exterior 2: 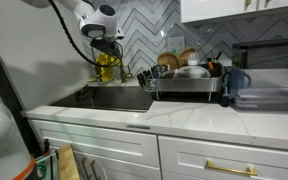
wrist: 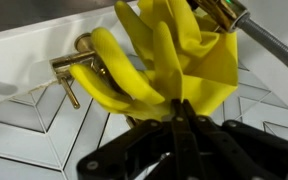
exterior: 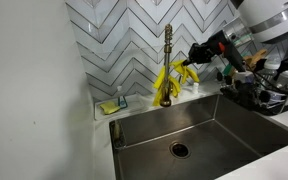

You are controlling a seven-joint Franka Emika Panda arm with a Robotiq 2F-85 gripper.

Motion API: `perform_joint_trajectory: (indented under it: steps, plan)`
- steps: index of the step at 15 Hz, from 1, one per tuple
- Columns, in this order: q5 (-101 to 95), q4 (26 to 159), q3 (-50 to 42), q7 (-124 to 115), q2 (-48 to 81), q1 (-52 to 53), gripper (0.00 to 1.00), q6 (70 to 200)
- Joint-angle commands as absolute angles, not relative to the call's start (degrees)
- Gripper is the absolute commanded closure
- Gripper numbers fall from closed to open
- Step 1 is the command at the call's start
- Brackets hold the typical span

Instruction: Hang the gloves under the tap

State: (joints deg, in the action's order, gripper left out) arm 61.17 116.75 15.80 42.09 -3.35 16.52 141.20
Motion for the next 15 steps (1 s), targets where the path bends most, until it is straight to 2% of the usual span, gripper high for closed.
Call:
perform_joint_trajectory:
  steps: [1,13,14,15]
  plan:
    - [58.80,117.45,16.01,40.95,-4.12,16.76,1.00,138.09]
    - [55.46,116.86,16.78,37.46,-3.08,17.38,0.99,136.27]
    - [55.60,116.86,16.83,37.67,-3.05,17.40,0.73,136.35]
    - [55.78,116.83,16.87,37.71,-3.04,17.43,0.73,136.40]
